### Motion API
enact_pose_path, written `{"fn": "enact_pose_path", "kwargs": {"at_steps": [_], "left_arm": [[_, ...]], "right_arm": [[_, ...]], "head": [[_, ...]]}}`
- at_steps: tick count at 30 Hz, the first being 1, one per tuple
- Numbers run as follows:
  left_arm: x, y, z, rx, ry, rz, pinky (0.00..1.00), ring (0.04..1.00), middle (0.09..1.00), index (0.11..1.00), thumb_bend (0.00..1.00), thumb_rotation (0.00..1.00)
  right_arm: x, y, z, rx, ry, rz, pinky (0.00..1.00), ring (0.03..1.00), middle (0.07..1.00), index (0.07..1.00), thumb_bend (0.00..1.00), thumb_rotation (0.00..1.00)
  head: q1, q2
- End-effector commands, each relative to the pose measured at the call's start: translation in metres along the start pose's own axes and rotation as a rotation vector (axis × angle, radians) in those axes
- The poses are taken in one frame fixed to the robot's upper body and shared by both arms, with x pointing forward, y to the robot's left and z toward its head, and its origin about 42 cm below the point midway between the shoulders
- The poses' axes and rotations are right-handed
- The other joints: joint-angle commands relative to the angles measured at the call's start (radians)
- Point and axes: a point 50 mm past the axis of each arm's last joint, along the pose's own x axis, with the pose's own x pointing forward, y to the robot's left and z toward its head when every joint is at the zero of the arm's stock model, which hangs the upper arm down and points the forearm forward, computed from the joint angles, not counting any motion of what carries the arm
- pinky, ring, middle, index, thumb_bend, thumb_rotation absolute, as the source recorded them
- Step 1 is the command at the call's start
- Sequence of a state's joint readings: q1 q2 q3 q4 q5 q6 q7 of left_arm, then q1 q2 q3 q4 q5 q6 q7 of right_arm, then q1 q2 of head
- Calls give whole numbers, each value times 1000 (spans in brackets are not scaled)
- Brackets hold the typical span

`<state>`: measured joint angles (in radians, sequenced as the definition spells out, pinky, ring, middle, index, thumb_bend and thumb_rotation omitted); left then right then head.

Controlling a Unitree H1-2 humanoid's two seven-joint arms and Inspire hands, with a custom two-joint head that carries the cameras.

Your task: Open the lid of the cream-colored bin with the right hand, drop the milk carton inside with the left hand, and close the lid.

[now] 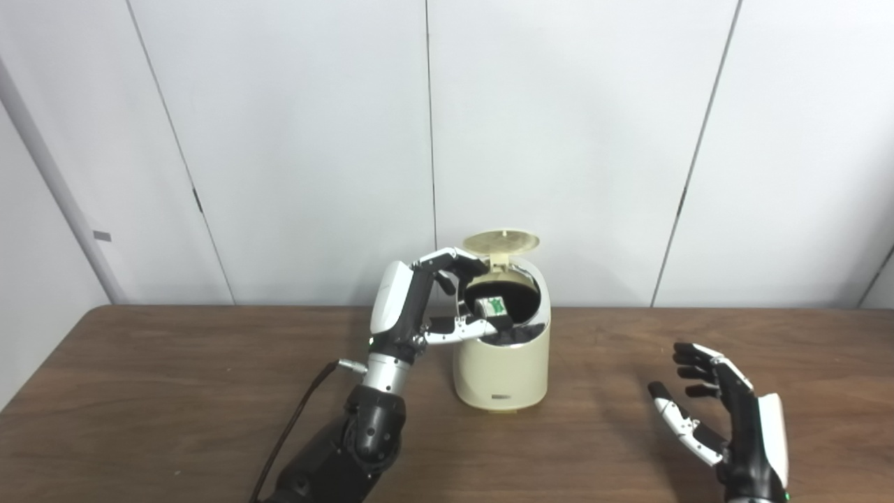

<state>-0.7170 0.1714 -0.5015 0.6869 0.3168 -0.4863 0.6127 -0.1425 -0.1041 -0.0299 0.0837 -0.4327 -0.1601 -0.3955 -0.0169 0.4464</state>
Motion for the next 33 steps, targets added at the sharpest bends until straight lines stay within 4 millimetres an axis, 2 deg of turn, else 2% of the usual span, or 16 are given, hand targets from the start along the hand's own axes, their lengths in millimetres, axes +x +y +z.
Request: {"fn": "enact_pose_path", "kwargs": {"at_steps": [1,5,6,7,8,9,11,12,14,15,17,20,23,28,31,33], "left_arm": [[12,2,6,7,-15,-13,520,567,575,572,1000,391],[10,5,12,-37,-32,-12,504,556,560,555,1000,427],[8,7,17,-66,-41,-1,488,549,553,547,1000,480],[6,9,20,-86,-46,5,467,536,542,537,955,583],[4,11,28,-130,-59,39,462,533,539,534,943,609],[2,13,33,-159,-67,62,439,489,501,509,790,743],[-3,19,43,-241,-70,108,422,459,476,491,674,823],[-9,25,46,-279,-70,129,419,444,464,487,526,851],[-21,37,50,-339,-65,159,421,440,464,492,404,848],[-31,45,50,-360,-60,170,411,438,474,507,330,754],[-45,54,48,-379,-48,179,400,433,475,516,293,667],[-65,62,43,-386,-20,178,407,438,478,515,298,621],[-89,72,37,-425,20,172,427,476,520,560,357,688],[-116,80,31,-462,78,160,491,576,617,663,580,871],[-129,82,27,-465,108,148,537,621,661,703,593,914],[-136,82,22,-454,132,134,593,661,698,734,628,932]], "right_arm": [[-19,11,-8,12,34,28,563,666,694,699,260,303],[-19,11,-8,18,32,28,548,656,688,700,262,305],[-19,11,-8,22,31,28,543,653,686,699,264,306],[-19,11,-9,24,29,27,540,650,684,697,268,311],[-19,11,-9,22,28,27,539,649,684,697,269,314],[-19,11,-9,19,28,28,545,653,687,699,267,331],[-19,10,-7,17,28,28,547,655,689,701,264,341],[-19,9,-5,17,20,27,547,657,691,703,264,346],[-18,8,1,17,-2,21,548,659,693,704,267,365],[-17,7,6,24,-20,15,547,657,692,703,286,435],[-15,4,14,42,-60,6,544,653,689,700,304,491],[-10,-1,27,63,-120,1,543,651,686,696,311,523],[-5,-11,47,94,-185,4,612,705,726,723,346,618],[6,-29,77,132,-329,-13,639,741,767,759,395,673],[17,-40,92,117,-424,11,666,766,796,785,465,752],[26,-47,103,66,-472,55,758,850,867,853,568,870]], "head": [[0,1],[0,4],[0,4],[0,4],[0,2],[1,1],[5,3],[8,3],[9,1],[11,1],[10,1],[8,3],[4,2],[-2,1],[1,-3],[2,-6]]}}
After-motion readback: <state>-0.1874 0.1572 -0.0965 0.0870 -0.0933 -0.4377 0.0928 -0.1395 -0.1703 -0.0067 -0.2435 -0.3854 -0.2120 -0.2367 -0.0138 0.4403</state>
